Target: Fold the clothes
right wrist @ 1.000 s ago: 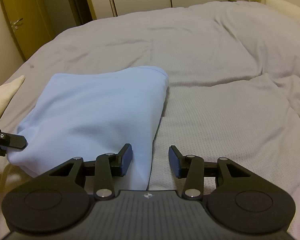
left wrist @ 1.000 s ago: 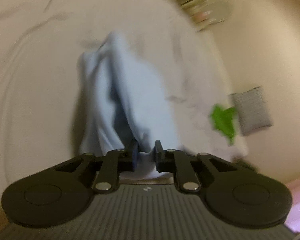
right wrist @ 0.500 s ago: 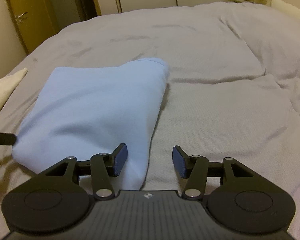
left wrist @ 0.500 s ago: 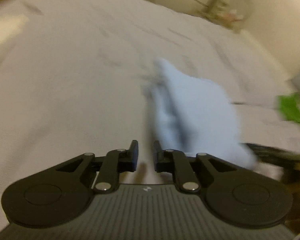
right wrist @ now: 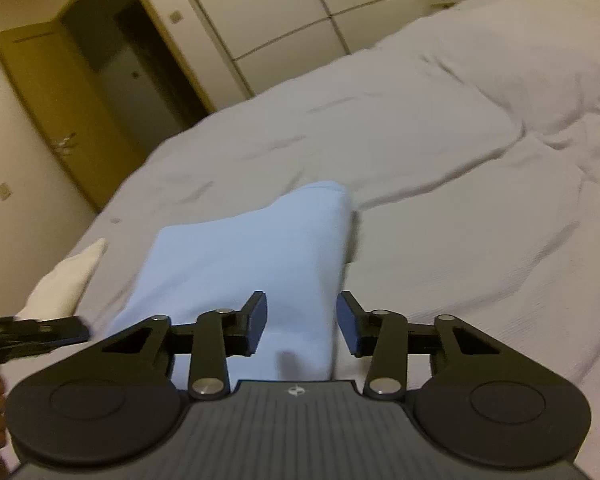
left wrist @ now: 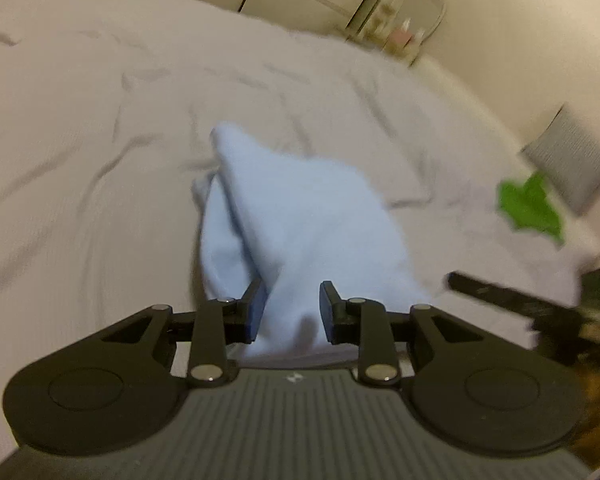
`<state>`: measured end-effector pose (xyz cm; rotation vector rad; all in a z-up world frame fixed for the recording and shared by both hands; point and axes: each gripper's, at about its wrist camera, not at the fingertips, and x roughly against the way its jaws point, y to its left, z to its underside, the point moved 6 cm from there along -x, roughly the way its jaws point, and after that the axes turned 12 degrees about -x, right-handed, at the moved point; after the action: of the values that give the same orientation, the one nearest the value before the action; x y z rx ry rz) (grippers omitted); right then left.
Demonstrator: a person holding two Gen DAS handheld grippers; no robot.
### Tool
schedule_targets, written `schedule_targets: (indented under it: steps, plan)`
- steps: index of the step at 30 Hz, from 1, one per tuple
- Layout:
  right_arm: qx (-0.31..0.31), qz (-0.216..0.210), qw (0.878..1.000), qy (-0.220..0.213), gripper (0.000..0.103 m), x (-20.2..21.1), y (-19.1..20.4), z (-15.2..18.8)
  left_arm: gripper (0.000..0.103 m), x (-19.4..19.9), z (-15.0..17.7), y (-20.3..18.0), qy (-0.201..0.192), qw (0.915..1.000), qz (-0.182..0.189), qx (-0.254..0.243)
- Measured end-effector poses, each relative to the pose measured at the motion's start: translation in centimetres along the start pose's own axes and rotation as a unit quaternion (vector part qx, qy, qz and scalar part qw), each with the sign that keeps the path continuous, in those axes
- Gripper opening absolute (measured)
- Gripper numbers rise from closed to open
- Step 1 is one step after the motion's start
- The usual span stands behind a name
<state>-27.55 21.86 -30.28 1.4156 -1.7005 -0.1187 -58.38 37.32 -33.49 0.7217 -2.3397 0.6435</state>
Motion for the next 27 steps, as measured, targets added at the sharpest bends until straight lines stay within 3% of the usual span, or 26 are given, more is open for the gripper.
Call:
schedule_targets:
  steps: [4,8,13,16,22,27]
  plan:
    - [0.053,0.017,0.998,0.033,0.039,-1.3,0.5,2.6,0.028,-2.5,2.9,1.1,0.028,0.9994,-0.02,0.002]
    - [0.078,0.036,0.995,0.046,0.039,-2.0,0.5,4.3,0.025,-0.9,1.7,0.6,0.017,0.9997,-0.016,0.007]
    - [0.078,0.034,0.995,0.044,0.04,-1.5,0.6,1.3,0.021,1.7,-1.8,-0.4,-0.003,0.9998,-0.006,-0.019]
    - [0.067,0.038,0.995,0.059,0.04,-2.4,0.1,-1.1,0.021,1.2,-4.6,-0.6,0.0,0.9991,0.005,-0.042]
    - [0.106,0.021,0.993,0.052,0.04,-6.7,1.8,-6.9,0.021,-5.2,-9.4,-0.5,0.011,0.9916,-0.004,-0.129]
    - [0.114,0.013,0.991,0.063,0.04,-12.5,2.0,-9.2,0.018,-11.1,-8.7,2.9,0.061,0.993,-0.01,-0.101]
